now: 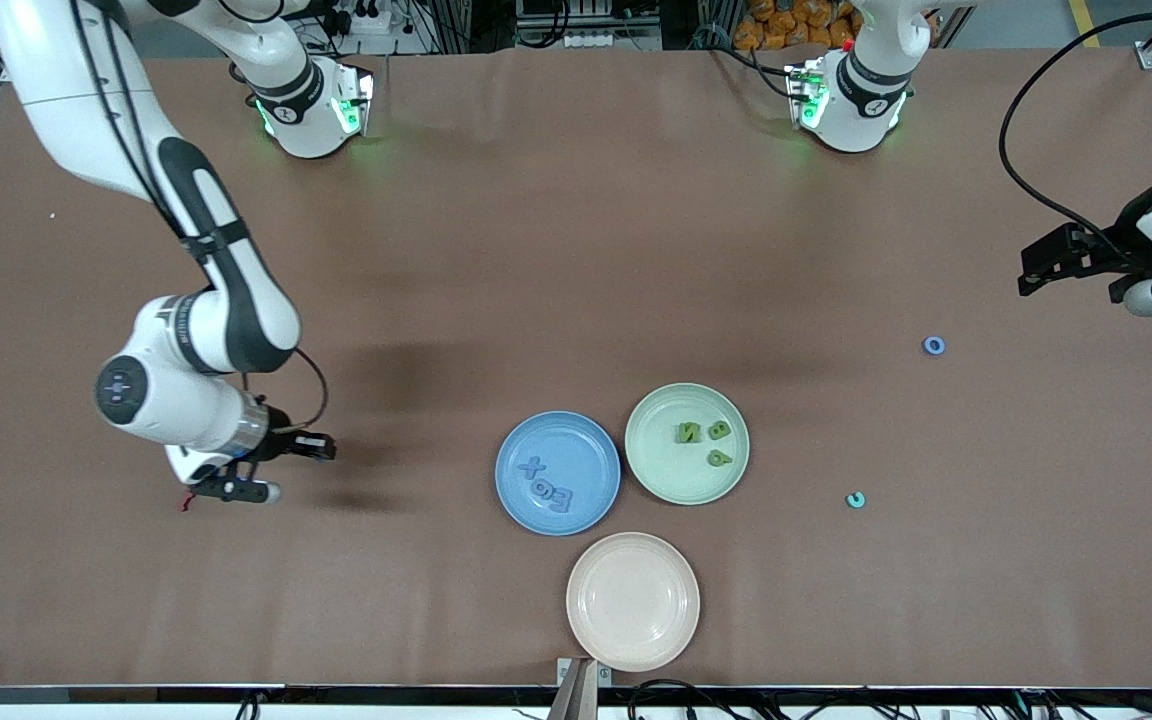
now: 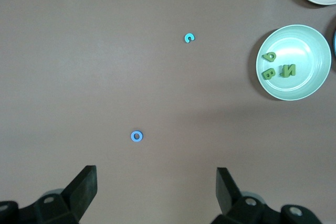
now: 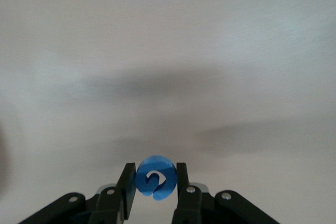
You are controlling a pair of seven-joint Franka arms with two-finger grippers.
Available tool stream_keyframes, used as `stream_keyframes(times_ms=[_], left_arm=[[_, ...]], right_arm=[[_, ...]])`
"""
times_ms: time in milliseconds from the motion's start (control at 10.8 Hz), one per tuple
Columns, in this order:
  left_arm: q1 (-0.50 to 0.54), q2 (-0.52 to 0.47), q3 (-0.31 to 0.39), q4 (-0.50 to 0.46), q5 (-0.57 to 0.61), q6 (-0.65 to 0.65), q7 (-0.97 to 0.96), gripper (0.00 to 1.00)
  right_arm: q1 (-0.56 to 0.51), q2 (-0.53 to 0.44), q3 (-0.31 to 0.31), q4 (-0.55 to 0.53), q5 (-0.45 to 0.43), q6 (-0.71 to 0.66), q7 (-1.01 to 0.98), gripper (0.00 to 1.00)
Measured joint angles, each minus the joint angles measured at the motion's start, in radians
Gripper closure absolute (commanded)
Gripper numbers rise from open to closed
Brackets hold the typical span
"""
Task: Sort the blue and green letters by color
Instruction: 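Carry the blue e to the blue plate and release it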
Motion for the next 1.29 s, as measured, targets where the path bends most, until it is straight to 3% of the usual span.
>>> stream_keyframes(times_ms=[461,554,738,923,1292], left_arm=[[0.001,0.011,0.002,0.003,0.000,0.010,0.000,0.00],[0.001,0.012,0.002,0.003,0.000,0.011,0.000,0.00],[0.001,0.014,0.002,0.003,0.000,0.011,0.000,0.00],[0.001,0.016,0.003,0.003,0.000,0.011,0.000,0.00],[0.002,0.018,0.004,0.003,0.000,0.026,0.000,0.00]], right_arm=[[0.276,0.158,0.000,0.245,0.012,0.018,0.569,1.00],[0.311,0.188,-0.001,0.272,0.014,0.054,0.655,0.96],[0.369,0.235,-0.001,0.296,0.015,0.173,0.845,0.00],[0.406,0.262,-0.001,0.320,0.015,0.233,0.996,0.00],[0.409,0.267,-0.013,0.338,0.012,0.234,1.020,0.00]])
